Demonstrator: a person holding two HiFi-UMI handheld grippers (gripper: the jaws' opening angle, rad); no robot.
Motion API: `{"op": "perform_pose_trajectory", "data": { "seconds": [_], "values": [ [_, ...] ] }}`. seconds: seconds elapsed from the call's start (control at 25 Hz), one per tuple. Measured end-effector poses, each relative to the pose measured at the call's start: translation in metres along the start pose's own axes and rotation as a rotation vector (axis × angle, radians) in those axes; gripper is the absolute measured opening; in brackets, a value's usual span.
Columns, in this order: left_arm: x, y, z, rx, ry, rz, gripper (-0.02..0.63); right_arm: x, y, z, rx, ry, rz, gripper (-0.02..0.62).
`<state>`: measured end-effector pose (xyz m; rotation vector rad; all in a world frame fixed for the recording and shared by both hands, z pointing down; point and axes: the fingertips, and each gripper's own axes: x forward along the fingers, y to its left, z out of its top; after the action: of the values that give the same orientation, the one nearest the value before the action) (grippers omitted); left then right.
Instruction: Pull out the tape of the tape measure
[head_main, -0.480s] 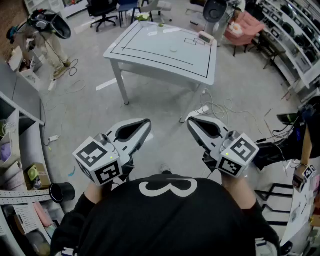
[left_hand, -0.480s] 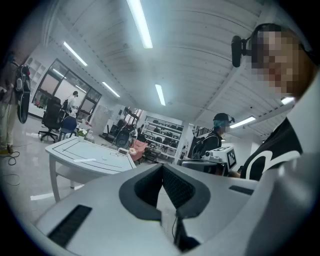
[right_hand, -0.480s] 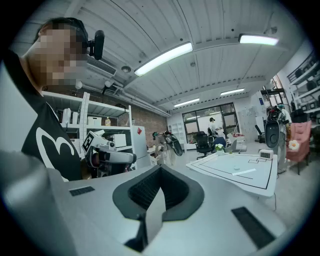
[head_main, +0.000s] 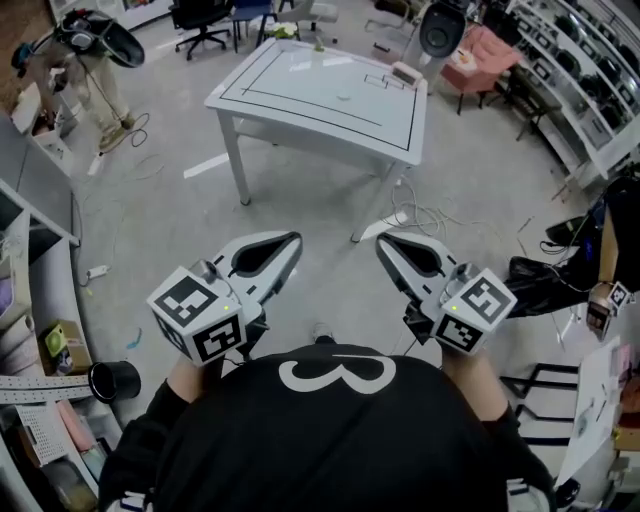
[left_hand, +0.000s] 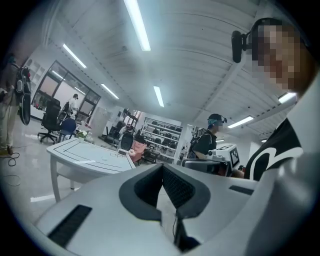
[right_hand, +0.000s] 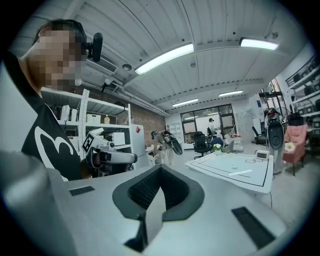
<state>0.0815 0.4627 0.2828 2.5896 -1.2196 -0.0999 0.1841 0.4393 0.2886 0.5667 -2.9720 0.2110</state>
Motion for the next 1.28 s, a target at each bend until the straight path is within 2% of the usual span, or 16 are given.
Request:
{"op": "perform_pose_trajectory", "data": {
  "seconds": [0.24, 0.36, 0.56, 0.68, 0.88, 1.0, 1.28],
  "values": [
    [-0.003, -0.001, 0.005, 0.019, -0.004, 0.003, 0.003, -0.004, -0.004, 0.008, -0.046, -0.031, -0.058, 0.020],
    [-0.001, 0.001, 0.010, 0.031, -0.003, 0.013, 0.003, -0.007, -0.015, 0.012, -0.050, -0.049, -0.079, 0.141],
    [0.003, 0.017, 0.010, 0.038, 0.005, 0.030, 0.003, 0.000, -0.039, 0.015, -0.072, -0.077, -0.116, 0.252],
    [0.005, 0.033, 0.011, 0.049, 0.008, 0.047, 0.003, 0.011, -0.055, 0.013, -0.074, -0.089, -0.130, 0.282],
    [0.026, 0.066, 0.015, 0.040, 0.002, 0.082, 0.003, 0.030, -0.104, 0.011, -0.078, -0.087, -0.162, 0.322],
    [0.044, 0.091, 0.019, 0.048, 0.011, 0.105, 0.003, 0.049, -0.137, 0.010, -0.073, -0.081, -0.155, 0.347],
    [0.102, 0.170, 0.045, 0.037, 0.026, 0.169, 0.003, 0.109, -0.231, 0.020, -0.050, -0.049, -0.129, 0.359]
  ]
}}
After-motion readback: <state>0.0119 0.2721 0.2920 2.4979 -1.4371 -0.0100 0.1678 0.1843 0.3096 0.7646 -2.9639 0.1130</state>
